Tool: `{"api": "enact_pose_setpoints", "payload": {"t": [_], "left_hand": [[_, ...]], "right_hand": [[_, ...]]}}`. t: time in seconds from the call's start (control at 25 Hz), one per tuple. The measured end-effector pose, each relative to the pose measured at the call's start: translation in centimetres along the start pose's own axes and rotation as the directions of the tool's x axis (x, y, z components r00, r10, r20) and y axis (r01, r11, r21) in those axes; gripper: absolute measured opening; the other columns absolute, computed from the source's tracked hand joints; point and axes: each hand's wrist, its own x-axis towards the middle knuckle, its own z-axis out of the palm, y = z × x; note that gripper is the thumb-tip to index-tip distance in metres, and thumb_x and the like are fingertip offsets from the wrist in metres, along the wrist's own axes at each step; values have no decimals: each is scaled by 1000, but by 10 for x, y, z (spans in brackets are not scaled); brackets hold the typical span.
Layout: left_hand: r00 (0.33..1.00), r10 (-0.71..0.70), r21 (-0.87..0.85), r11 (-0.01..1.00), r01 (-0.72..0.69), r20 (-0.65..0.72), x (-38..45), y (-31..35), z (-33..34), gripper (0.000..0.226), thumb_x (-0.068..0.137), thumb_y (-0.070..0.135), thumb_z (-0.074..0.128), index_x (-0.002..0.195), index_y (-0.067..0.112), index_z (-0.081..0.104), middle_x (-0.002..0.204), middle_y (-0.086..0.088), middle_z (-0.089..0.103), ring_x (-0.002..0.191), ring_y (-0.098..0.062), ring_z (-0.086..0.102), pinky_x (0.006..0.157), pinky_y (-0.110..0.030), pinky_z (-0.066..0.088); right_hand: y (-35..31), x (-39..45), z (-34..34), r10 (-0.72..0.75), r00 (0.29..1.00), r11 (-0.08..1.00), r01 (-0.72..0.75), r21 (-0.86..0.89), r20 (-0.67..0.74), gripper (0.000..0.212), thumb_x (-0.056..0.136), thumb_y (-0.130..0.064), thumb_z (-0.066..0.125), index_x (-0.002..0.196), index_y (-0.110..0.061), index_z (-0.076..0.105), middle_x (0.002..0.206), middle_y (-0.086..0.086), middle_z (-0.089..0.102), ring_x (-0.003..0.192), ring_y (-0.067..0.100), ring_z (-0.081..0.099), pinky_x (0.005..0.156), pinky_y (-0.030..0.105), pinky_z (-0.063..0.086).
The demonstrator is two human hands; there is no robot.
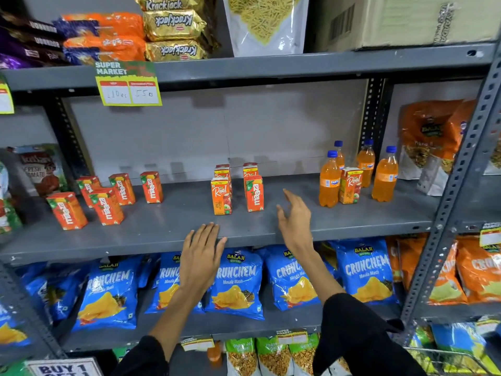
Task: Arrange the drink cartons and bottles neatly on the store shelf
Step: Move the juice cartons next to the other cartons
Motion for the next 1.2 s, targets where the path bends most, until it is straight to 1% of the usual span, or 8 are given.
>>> {"api": "enact_pose_setpoints", "payload": {"t": [0.08, 0.24, 0.32, 0.44, 0.6, 0.88, 1.0, 1.2], "left_hand": [[1000, -14, -11, 1000, 14, 2, -1, -5, -2, 61, 104, 47, 27, 137, 7, 59, 138, -9, 63, 131, -27, 56, 115, -45, 37], [999, -35, 26, 999, 34, 24, -1, -26, -7, 66, 104, 52, 24, 139, 6, 56, 141, -9, 60, 134, -27, 52, 117, -44, 34], [999, -37, 38, 999, 35, 33, 0, -31, -9, 67, 103, 54, 24, 139, 7, 57, 141, -9, 61, 134, -26, 53, 117, -44, 36], [999, -36, 14, 999, 35, 30, 1, -31, -9, 67, 103, 55, 26, 138, 8, 57, 140, -8, 61, 133, -26, 53, 115, -44, 38], [999, -32, 3, 999, 32, 20, 1, -33, -7, 67, 103, 56, 26, 139, 9, 57, 141, -8, 60, 135, -25, 52, 116, -42, 37], [1000, -1, 30, 1000, 1, 12, 1, -40, -9, 65, 105, 54, 24, 139, 9, 57, 141, -7, 60, 134, -24, 53, 118, -44, 35], [1000, -9, 39, 999, 10, -24, -4, -63, -12, 59, 104, 50, 32, 136, 9, 59, 139, -6, 62, 132, -24, 54, 116, -43, 35], [998, 8, 59, 998, -4, -65, -16, -124, -24, 55, 103, 47, 39, 134, 7, 60, 137, -8, 63, 129, -26, 56, 113, -46, 39]], "right_hand": [[-15, 11, 19, 47, 997, 998, -50, 46, 64, 61, 92, -18, 68, 146, -6, 42, 144, 12, 52, 135, 24, 48, 110, 29, 36], [-24, 35, 54, 198, 969, 977, -208, 57, 146, 83, 82, -22, 80, 145, 3, 34, 138, 23, 52, 131, 35, 50, 103, 40, 44], [-23, 42, 69, 250, 958, 965, -259, 48, 140, 81, 77, -21, 84, 138, 3, 37, 128, 24, 57, 122, 38, 56, 94, 43, 51], [-23, 48, 84, 284, 954, 958, -287, 20, 98, 70, 76, -18, 84, 128, 3, 43, 123, 23, 58, 117, 38, 56, 92, 46, 54], [-26, 50, 85, 310, 947, 950, -313, 21, 86, 60, 76, -15, 83, 123, 2, 49, 119, 20, 60, 108, 34, 62, 76, 32, 51], [-35, 22, 71, 224, 974, 972, -222, 80, -15, 49, 69, -24, 85, 104, -4, 57, 99, 13, 66, 86, 26, 66, 62, 28, 47], [-56, -2, 75, 145, 987, 982, -135, 133, -70, 51, 66, -33, 84, 103, -10, 58, 94, 6, 64, 82, 21, 63, 67, 31, 49], [-111, -32, 118, 113, 992, 980, -119, 159, 51, 47, 62, -39, 81, 96, -15, 60, 89, 3, 68, 79, 21, 65, 68, 31, 51]]}}
